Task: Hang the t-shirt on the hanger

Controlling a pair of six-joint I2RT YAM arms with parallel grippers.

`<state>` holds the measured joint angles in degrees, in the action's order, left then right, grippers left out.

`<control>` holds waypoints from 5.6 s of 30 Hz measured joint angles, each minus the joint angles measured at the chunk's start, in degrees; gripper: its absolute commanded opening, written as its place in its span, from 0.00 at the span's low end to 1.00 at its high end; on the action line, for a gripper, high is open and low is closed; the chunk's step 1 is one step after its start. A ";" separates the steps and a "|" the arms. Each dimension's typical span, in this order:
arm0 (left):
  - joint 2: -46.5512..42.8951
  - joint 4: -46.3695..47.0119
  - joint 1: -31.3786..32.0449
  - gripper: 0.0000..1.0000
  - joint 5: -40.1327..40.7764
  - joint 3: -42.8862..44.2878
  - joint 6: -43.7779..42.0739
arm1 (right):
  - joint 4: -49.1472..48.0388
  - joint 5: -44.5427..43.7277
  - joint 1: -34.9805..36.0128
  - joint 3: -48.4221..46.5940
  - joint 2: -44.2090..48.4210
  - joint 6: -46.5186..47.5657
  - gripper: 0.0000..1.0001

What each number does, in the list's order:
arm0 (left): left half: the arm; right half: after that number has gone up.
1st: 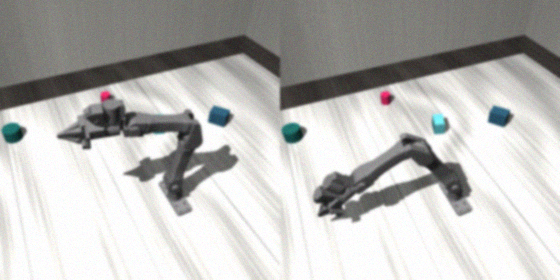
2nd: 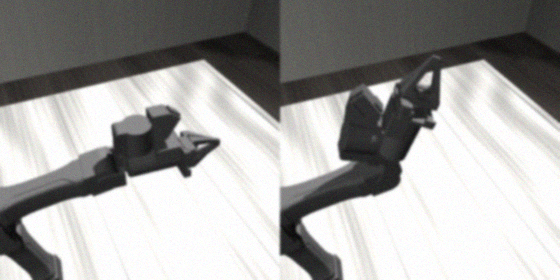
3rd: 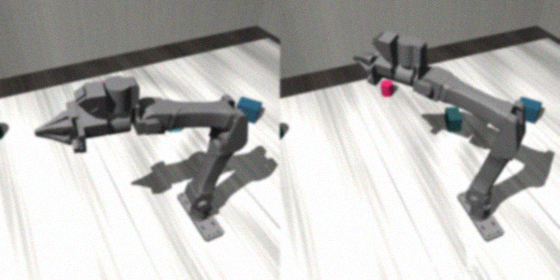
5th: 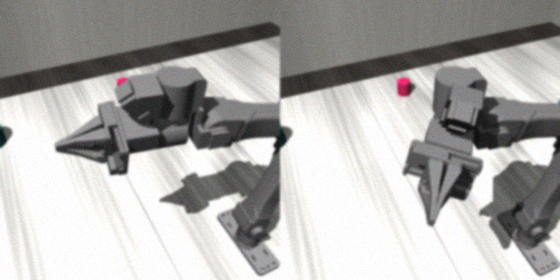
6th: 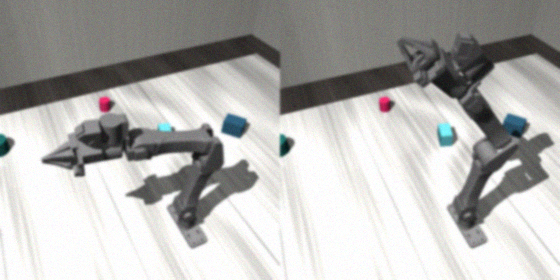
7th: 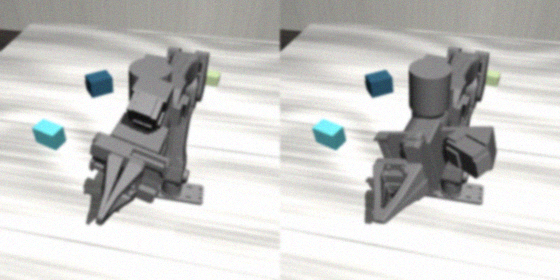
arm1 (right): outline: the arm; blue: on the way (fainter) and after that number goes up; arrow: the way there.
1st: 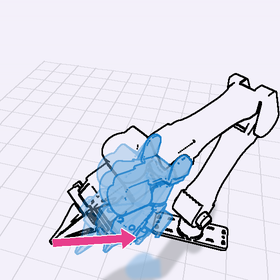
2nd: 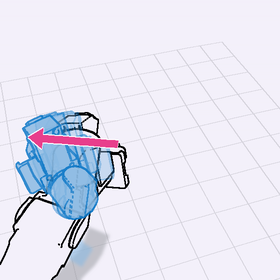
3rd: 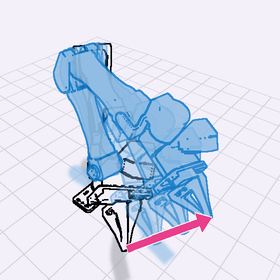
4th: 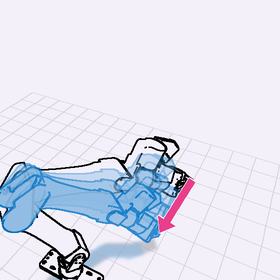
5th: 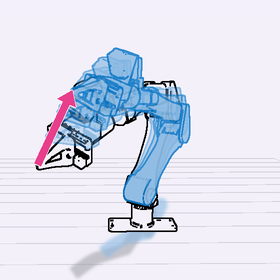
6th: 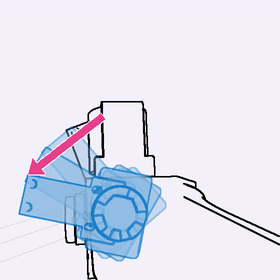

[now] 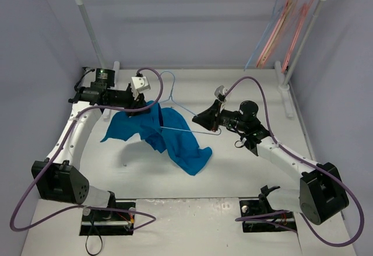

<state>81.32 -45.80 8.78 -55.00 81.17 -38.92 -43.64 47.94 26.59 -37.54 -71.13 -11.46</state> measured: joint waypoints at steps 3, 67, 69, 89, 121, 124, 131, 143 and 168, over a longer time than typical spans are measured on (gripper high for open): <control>-0.94 0.76 -0.26 0.13 -0.74 -0.37 1.44 | 0.28 0.52 0.00 -0.57 0.00 0.20 0.00; -0.52 -12.28 20.41 0.00 61.20 17.42 58.14 | 27.34 -47.80 28.26 -17.68 -16.90 -5.92 0.52; -1.29 -12.39 20.41 0.00 59.76 17.42 58.62 | 27.17 -48.06 28.24 -17.29 -19.04 -5.88 0.52; -13.25 -7.58 15.47 0.00 43.39 6.82 51.74 | 30.97 -52.72 7.69 -20.83 -13.68 5.03 0.45; -6.78 -3.96 14.47 0.00 44.78 6.69 60.61 | 22.80 -56.17 18.69 -15.93 -17.05 -8.48 0.37; -6.84 -4.24 14.47 0.00 44.78 6.69 60.63 | 20.87 -54.49 17.62 -15.93 -18.45 -8.55 0.37; -6.86 -4.57 14.47 0.00 44.85 6.71 60.63 | 17.46 -50.51 17.53 -15.78 -20.17 -9.20 0.37; -7.21 -5.44 14.47 0.00 44.96 7.67 60.65 | 13.92 -48.94 17.27 -14.99 -22.67 -9.53 0.27; -17.16 -4.02 15.02 0.00 42.34 -1.49 45.13 | 22.95 -48.06 8.33 -18.51 -17.57 0.35 0.00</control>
<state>64.16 -49.82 23.79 -12.67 79.68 6.22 -20.69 -0.12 34.92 -56.05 -88.71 -11.11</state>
